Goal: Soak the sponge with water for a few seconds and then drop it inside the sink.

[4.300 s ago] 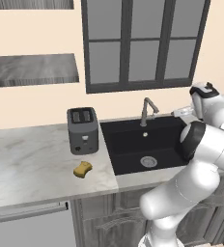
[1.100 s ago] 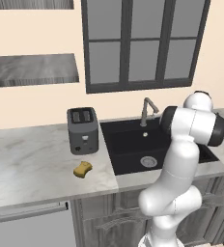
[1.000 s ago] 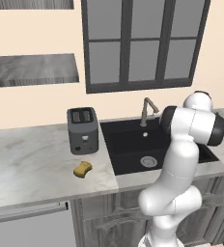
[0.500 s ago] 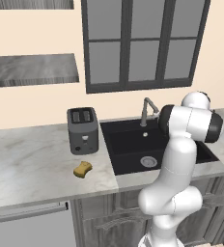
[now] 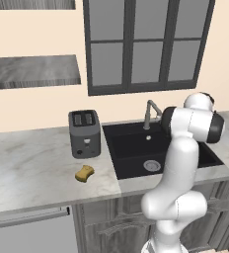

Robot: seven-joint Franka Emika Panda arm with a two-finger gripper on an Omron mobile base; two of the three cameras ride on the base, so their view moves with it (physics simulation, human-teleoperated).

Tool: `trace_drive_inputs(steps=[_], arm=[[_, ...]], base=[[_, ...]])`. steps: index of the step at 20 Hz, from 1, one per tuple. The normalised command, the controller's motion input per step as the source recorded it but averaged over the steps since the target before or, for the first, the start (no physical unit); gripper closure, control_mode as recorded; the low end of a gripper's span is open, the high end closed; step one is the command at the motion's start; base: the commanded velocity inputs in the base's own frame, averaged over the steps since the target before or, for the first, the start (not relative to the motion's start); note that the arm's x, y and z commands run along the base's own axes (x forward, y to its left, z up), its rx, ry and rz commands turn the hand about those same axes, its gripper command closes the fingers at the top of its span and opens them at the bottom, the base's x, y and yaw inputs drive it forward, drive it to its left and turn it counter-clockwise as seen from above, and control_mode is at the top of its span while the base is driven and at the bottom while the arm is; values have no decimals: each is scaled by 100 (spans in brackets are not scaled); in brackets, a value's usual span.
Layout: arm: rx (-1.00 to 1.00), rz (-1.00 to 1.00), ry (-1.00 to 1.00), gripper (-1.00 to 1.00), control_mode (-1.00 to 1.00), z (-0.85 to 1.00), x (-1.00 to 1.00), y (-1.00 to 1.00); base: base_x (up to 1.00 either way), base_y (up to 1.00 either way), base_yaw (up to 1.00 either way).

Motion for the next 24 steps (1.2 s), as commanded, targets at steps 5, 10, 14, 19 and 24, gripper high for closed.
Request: trace_drive_inputs(steps=[5, 10, 14, 19, 24], arm=[[0, 0, 0, -100, -100, -3, 21, 0], [0, 0, -1, -100, -100, -9, 19, 0], [0, 0, -1, -100, -100, -14, 20, 0], [0, 0, -1, -100, -100, -16, 23, 0], [0, 0, 0, -100, -100, -12, 29, 0]], base=[[0, 0, 0], [0, 0, 0], [0, 0, 0], [0, 0, 0], [0, 0, 0]])
